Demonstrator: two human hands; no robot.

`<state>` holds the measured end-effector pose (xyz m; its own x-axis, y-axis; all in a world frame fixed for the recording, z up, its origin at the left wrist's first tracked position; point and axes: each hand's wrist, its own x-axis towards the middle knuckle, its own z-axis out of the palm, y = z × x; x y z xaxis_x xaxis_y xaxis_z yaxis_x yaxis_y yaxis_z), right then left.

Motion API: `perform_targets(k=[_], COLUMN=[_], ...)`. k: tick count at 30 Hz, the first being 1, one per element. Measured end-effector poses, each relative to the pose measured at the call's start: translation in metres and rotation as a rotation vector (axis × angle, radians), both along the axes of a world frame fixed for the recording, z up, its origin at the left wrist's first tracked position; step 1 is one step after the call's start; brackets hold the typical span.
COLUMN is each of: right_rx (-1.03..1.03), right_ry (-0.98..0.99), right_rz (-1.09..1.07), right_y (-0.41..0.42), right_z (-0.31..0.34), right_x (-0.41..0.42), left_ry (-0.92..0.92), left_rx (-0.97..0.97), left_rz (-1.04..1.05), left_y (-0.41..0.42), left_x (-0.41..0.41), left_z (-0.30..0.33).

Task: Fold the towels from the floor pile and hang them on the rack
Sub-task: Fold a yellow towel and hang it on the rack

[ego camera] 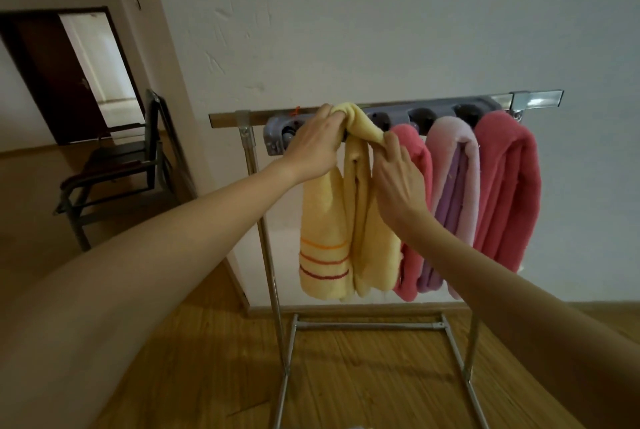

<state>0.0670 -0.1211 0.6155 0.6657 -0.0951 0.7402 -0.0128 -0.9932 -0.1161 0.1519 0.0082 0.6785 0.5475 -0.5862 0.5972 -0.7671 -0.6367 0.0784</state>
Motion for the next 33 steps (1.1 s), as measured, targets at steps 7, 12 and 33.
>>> perform_targets(k=[7,12,33], right_rx=[-0.191,-0.273,0.337], right_ry=[0.097,0.11,-0.031], right_rz=[-0.028,0.178,0.326], right_y=[-0.02,-0.034,-0.045], right_z=[-0.033,-0.043,-0.134], right_x=[0.001,0.008,0.006], left_ry=[-0.066,-0.239,0.444], left_rx=[0.027,0.027,-0.349], left_rz=[-0.038,-0.019,0.335], left_y=[0.009,0.02,0.029], left_x=[0.005,0.009,0.012], left_z=[-0.037,-0.078,-0.222])
